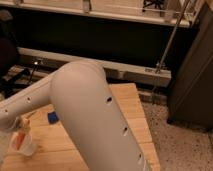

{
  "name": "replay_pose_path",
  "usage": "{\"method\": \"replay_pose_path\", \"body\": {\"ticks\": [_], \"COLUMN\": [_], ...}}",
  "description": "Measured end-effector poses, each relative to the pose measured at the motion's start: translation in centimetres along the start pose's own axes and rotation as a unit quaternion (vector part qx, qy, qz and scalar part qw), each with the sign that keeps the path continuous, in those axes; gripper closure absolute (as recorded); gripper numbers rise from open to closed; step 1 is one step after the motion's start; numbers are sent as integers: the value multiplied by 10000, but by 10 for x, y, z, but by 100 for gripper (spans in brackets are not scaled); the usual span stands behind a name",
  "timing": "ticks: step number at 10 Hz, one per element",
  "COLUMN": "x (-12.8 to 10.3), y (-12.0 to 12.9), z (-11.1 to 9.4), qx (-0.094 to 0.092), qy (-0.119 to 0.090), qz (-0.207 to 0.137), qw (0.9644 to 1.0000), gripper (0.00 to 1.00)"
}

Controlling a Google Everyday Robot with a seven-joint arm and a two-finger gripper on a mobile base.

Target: Place the pepper in the ceramic cup

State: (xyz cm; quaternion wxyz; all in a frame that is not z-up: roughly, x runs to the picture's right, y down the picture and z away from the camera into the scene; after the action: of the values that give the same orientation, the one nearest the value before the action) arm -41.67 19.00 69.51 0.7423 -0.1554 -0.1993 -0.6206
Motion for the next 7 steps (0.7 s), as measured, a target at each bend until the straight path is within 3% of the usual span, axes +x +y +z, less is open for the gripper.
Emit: {"method": "replay_pose_path", "body": {"ticks": [5, 7], "x": [4, 3], "y": [6, 7], "z": [4, 5], "qx": [-76, -116], "qy": [169, 194], "qz": [41, 47], "qw": [9998, 9997], "gripper": [24, 20]}}
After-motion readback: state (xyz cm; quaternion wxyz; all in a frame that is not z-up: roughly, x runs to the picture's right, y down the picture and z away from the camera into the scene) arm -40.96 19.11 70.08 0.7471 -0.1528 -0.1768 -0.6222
